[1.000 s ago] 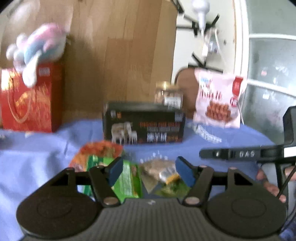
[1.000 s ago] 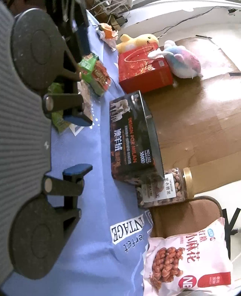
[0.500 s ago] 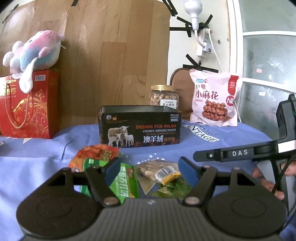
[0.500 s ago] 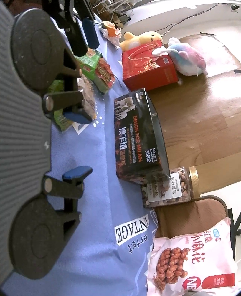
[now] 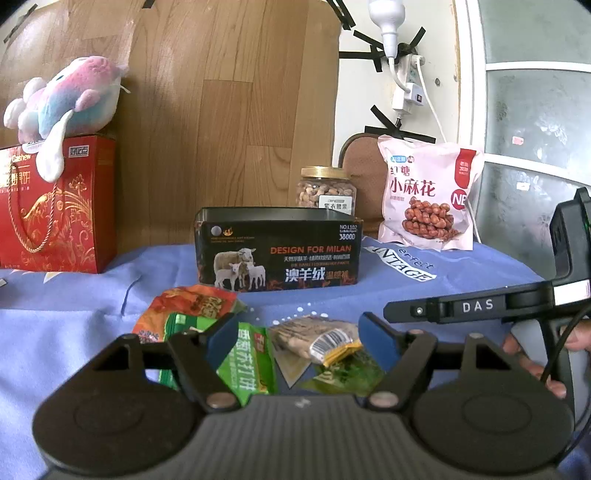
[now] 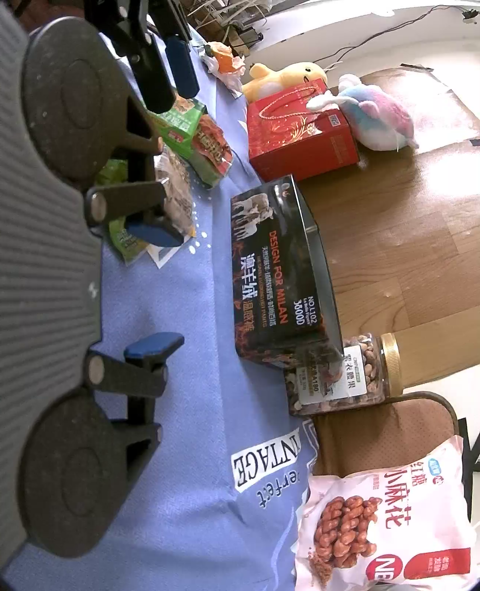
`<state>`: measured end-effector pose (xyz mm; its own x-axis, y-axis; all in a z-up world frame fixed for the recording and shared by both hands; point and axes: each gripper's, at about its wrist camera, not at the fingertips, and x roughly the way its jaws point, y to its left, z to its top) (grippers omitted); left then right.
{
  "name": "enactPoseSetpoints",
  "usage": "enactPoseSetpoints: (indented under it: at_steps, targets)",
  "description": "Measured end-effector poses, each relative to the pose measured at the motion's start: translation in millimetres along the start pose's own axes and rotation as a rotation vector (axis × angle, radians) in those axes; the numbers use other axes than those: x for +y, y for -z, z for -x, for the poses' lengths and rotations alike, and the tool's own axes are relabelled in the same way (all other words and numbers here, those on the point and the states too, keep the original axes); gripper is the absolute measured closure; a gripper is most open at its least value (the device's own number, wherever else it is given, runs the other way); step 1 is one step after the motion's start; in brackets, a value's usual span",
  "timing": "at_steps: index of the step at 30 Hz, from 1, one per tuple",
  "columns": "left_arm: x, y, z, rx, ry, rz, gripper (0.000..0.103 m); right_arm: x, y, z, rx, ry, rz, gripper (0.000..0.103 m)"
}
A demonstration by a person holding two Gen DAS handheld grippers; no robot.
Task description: Organize snacks
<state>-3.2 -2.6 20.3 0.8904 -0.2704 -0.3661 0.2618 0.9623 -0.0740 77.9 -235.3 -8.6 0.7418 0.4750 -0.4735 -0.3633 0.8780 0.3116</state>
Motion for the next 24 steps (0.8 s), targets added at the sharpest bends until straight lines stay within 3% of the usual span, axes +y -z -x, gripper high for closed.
enactPoseSetpoints:
  at_steps: [5,8,11,15,24]
  targets:
    - [5,-1,-3,0.016,0.012,0.030,0.030,2,0,2,-0.008,-0.019,0.017,0.049]
    - [13,-2,-4,0.032,0.032,0.077,0.037,9,2,5,-0.006,-0.073,0.057,0.048]
    - [24,-3,-7,0.048,0.057,0.134,0.041,16,4,8,-0.005,-0.127,0.098,0.036]
    - [33,-2,-12,0.080,0.086,0.186,0.046,29,6,7,0.026,-0.185,0.169,0.033]
    - [38,-1,-13,0.088,0.112,0.220,0.047,46,3,-11,0.102,-0.226,0.217,0.032]
